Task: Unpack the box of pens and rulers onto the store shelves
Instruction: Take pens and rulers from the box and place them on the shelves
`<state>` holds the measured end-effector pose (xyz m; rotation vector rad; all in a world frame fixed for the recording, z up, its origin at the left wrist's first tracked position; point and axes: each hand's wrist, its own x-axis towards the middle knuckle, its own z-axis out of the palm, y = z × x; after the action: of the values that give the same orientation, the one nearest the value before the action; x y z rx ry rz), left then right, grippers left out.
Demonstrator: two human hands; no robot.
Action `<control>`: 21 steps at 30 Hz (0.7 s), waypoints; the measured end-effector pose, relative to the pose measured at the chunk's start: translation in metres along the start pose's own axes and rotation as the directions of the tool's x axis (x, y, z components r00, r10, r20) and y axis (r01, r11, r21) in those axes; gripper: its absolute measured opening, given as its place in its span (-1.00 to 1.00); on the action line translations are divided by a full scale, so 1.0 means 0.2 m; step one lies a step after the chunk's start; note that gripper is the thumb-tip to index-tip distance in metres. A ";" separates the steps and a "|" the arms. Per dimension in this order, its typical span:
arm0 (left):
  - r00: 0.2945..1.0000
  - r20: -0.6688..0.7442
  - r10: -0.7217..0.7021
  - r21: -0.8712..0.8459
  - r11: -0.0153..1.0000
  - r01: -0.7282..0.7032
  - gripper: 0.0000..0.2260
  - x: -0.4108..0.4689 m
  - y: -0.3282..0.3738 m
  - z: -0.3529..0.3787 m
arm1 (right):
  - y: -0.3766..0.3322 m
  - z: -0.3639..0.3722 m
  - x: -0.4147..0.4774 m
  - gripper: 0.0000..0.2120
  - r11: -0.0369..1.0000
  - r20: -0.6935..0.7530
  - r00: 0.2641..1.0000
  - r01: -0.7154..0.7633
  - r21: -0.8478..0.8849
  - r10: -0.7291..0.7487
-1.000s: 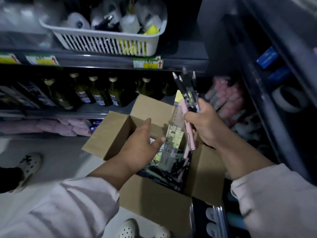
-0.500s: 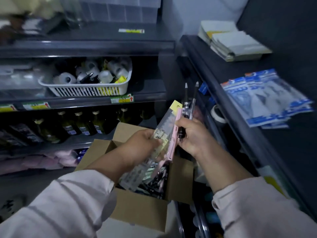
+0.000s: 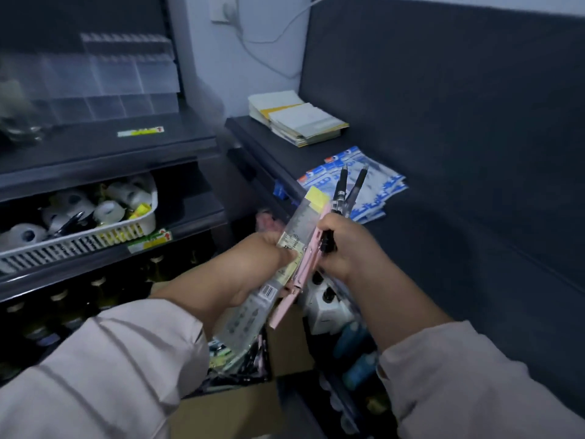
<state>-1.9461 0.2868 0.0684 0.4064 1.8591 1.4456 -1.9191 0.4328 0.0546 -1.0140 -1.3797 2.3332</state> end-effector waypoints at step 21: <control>0.880 0.456 0.136 0.199 0.948 -0.250 -0.87 0.08 0.48 1.35 | -0.63 -1.34 -0.49 -0.65 0.921 -0.418 0.877 0.339 0.191 -0.236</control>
<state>-1.7832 0.5163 0.1255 0.9875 1.6626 1.1195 -1.6830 0.6261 0.1201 -1.0354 -0.9657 1.8985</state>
